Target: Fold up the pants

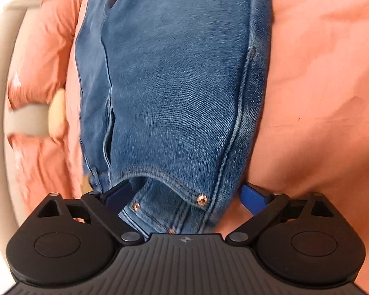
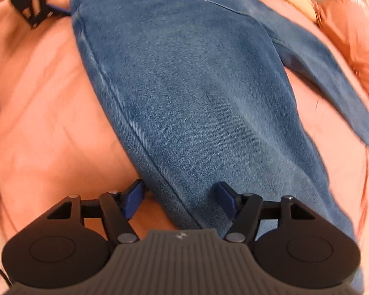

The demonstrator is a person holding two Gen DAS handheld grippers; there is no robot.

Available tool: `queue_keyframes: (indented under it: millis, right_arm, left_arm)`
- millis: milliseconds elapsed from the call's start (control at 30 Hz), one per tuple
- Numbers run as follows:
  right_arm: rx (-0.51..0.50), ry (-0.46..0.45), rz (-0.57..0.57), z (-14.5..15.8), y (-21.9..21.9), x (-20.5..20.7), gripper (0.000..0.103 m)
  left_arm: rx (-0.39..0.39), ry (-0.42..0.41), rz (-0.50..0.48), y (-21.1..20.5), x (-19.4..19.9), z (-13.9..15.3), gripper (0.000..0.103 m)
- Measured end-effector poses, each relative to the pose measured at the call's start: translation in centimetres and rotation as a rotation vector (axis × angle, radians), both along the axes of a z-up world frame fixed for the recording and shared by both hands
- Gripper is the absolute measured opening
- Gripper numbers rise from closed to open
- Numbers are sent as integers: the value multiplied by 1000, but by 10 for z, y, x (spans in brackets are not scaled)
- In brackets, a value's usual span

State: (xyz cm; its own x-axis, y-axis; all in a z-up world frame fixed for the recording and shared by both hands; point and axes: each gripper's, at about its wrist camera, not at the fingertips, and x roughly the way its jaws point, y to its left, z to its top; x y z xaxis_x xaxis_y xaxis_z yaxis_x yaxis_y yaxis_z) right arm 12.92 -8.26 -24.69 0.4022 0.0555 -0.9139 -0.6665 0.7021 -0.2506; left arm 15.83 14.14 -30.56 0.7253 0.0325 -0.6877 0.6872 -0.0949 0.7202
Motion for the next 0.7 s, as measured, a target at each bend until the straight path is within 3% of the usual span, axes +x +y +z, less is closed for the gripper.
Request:
queue_keyframes:
  millis: [67,133,167,200,233,267,333,400,467,533,700]
  right_arm:
    - [-6,-27,14,2,4,-2,53]
    - [-5,-46,29,8,8,-3,26]
    - [-1,-58,34,12,10,-2,20]
    - [1,-80,32,17,8,-2,11]
    - [0,-106,26,24,8,-1,10]
    - [5,-127,14,30,6,2,10]
    - [46,-146,-40,43,-4,13,9]
    - [88,-129,-96,53,-15,25,10]
    - [106,-118,-121,58,-20,29,11]
    - [95,-116,-121,60,-21,27,32]
    - [68,-63,-138,54,-36,19,55]
  left_arm:
    - [21,-27,-18,-1,-1,-4,103]
    - [36,-59,-31,-4,-2,-5,103]
    - [36,-71,-34,-7,-4,-6,103]
    - [38,-67,-30,-10,-4,-7,97]
    - [41,-54,-26,-13,-4,-7,86]
    - [40,-42,-20,-15,-4,-6,79]
    - [24,-30,-2,-21,-7,1,53]
    - [-32,-34,51,-26,-2,13,35]
    - [-117,-31,131,-31,10,33,31]
    - [-211,-40,210,-35,24,58,28]
    - [-336,-48,343,-51,48,95,26]
